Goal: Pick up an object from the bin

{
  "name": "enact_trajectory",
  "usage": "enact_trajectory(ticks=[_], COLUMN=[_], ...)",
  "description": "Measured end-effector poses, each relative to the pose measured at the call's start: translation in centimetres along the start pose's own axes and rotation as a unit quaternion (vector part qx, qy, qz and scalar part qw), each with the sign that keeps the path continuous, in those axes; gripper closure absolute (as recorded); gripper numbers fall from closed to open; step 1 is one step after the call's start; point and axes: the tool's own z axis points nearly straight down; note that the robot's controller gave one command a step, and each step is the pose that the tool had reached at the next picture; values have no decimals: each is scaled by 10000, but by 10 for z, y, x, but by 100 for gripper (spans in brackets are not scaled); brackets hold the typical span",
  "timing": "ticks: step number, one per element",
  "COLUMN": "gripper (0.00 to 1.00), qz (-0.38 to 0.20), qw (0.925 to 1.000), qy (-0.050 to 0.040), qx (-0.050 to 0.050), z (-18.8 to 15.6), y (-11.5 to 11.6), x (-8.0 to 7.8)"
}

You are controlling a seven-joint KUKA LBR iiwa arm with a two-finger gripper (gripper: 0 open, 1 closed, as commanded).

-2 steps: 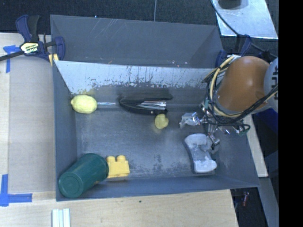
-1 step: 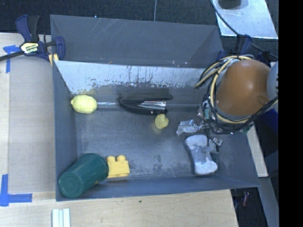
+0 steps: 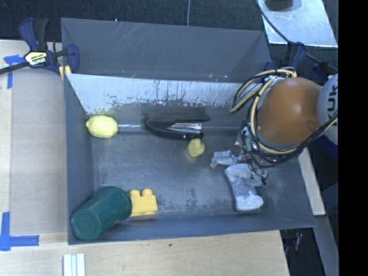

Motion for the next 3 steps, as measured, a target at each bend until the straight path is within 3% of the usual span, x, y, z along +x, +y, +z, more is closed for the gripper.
enact_trajectory(ticks=[1,2,3], gripper=[100,100,100], qz=[-1619,-1616,-1617], qw=[9868,9868,9868], qy=[-9,-8,-12], qx=[45,45,-2], z=[-3,-3,-39], y=[4,4,7], x=[-1,-1,-1])
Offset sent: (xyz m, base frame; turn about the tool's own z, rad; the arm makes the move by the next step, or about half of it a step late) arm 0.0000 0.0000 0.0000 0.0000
